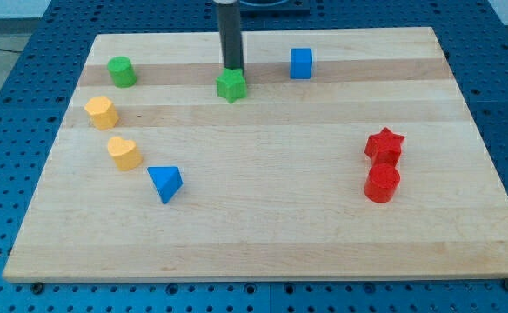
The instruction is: Push green star towards center right
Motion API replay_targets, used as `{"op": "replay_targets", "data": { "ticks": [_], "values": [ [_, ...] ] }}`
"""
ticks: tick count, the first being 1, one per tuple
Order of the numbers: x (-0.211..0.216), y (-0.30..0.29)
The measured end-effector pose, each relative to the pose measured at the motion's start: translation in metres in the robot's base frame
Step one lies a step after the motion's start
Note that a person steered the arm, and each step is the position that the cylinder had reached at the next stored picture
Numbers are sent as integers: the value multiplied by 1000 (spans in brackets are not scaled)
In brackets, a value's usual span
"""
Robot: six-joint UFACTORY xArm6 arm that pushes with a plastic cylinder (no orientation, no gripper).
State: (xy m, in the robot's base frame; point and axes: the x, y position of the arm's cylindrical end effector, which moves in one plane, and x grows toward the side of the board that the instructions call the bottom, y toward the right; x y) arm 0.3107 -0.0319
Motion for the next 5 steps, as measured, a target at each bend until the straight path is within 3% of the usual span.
{"op": "replay_targets", "data": {
  "ticks": [1,2,3,4,5],
  "values": [
    [20,4],
    [-19,-65],
    [7,-98],
    [58,-44],
    [84,22]
  ]
}}
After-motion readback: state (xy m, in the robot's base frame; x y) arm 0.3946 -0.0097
